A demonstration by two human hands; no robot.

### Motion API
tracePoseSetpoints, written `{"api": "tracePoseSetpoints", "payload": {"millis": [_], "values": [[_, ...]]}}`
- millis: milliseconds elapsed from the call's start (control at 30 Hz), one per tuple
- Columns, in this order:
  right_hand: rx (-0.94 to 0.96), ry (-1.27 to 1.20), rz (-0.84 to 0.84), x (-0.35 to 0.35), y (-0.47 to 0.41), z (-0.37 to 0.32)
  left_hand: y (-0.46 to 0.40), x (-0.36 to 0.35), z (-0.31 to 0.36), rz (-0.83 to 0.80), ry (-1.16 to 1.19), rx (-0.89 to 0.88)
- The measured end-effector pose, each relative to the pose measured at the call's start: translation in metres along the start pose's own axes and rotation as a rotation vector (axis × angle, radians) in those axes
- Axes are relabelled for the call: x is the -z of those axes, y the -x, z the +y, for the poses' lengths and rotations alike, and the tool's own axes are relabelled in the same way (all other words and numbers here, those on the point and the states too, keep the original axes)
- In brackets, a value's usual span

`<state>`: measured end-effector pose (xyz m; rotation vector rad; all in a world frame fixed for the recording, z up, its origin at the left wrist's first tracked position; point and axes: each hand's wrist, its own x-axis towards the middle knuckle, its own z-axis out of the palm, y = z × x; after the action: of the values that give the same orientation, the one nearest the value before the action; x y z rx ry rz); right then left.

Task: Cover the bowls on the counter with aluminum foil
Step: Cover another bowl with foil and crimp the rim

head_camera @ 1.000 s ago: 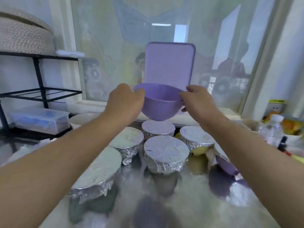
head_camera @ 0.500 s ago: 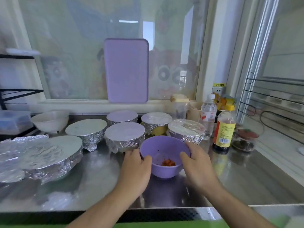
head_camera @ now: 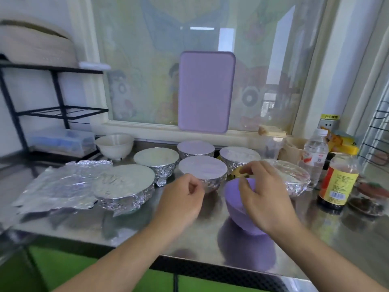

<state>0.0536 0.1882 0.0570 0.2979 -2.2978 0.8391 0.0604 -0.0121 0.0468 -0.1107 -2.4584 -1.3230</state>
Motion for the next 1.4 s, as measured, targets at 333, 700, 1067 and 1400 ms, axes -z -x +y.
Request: {"api": "tracePoseSetpoints", "payload": {"millis": [333, 700, 1067, 1400], "values": [[0.376, -0.057, -0.377, -0.157, -0.030, -0.188, -0.010, 0.184, -0.097, 0.305, -0.030, 0.036], [0.629, 0.233, -0.888, -0.329, -0.020, -0.293, -0.009, 0.294, -0.229, 0.293, -0.360, 0.571], [0.809, 0.299, -0.693, -0.354, -0.015, -0.283, -0.033, 0.300, -0.251, 0.431, 0.615, 0.711], [0.742, 0.238, -0.532, -0.340, -0.015, -0.284, -0.037, 0.301, -0.236, 0.289, 0.771, 0.745]]}}
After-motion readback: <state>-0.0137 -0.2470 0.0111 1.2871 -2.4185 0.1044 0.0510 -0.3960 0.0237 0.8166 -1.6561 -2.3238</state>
